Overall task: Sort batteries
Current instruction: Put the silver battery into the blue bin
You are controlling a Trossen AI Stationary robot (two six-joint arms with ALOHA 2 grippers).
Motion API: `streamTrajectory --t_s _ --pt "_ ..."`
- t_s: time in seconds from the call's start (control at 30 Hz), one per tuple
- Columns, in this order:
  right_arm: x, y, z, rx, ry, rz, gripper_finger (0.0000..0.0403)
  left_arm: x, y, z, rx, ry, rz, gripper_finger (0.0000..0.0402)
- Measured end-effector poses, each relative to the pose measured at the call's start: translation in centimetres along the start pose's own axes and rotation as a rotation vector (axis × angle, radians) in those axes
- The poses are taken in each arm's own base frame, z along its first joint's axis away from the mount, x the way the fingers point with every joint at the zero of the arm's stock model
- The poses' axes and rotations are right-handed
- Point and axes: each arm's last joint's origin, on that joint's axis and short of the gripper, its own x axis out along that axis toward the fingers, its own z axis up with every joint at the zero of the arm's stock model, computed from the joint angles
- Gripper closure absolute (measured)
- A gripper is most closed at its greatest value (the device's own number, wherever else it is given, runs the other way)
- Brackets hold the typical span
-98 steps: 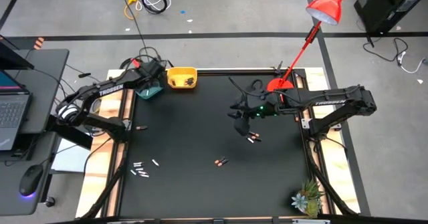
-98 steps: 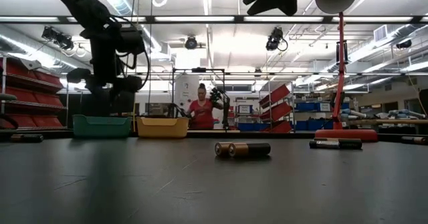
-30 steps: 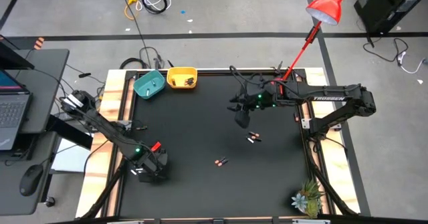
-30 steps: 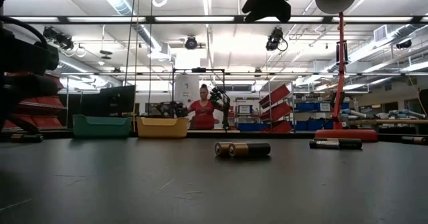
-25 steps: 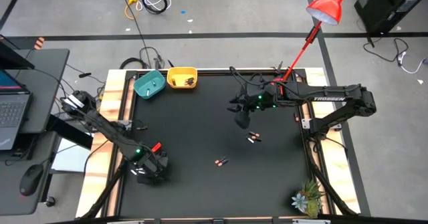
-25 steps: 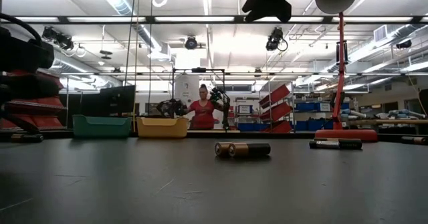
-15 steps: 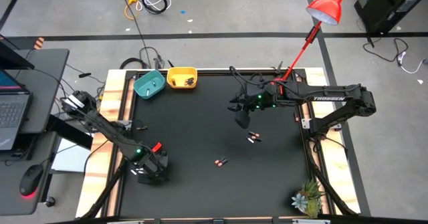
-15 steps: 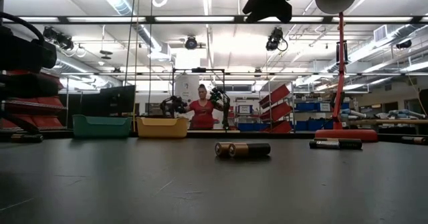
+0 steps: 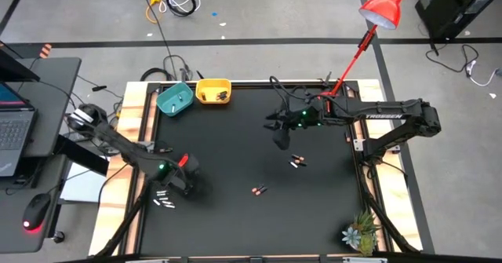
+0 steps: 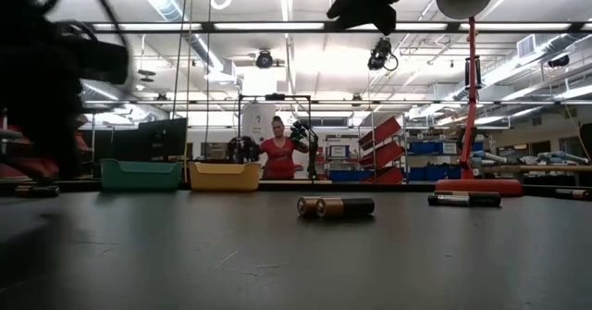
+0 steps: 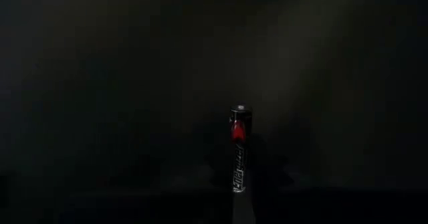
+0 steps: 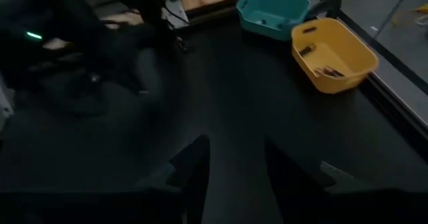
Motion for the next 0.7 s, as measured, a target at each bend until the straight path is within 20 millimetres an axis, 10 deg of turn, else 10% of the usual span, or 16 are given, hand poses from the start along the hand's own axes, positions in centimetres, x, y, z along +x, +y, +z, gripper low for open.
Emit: streamTrajectory --t_s 0.3,0.7 --pt "-0.2 1.7 -0.3 -0.024 -0.006 0.06 0.0256 -0.1 4.7 5.4 -0.485 -0.365 0.238 0.038" --pt "-0.7 4.6 -1.1 -0.053 0.004 0.134 0.0268 -1.6 14.6 10.7 -0.635 -0.444 0.523 0.038"
